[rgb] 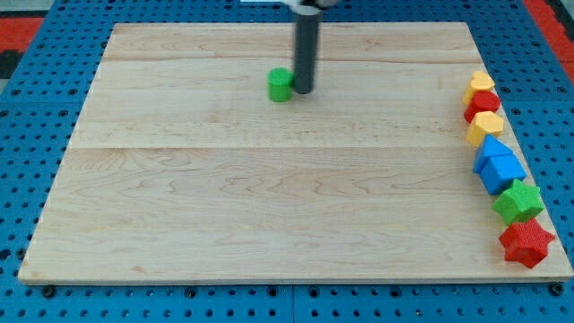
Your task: Push the green circle towards the top left corner of the board
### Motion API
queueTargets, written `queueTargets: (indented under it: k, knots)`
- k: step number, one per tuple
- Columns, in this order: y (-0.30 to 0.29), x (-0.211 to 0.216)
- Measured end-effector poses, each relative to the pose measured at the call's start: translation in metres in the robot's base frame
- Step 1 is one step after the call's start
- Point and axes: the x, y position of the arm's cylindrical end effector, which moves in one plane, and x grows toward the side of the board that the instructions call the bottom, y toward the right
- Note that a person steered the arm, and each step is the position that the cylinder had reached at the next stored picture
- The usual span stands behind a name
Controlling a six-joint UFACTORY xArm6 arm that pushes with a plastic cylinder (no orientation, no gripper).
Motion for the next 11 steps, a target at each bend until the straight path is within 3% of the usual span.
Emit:
queueTargets:
  k: [2,3,5,6,8,9,11]
  knots:
    - [0.034,0.036]
    - [-0.005,0.024]
    - [-0.145,-0.064]
    - [-0.132,-0.070]
    - [-0.196,-0.078]
    - [-0.154,-0.067]
    - [-0.005,-0.070]
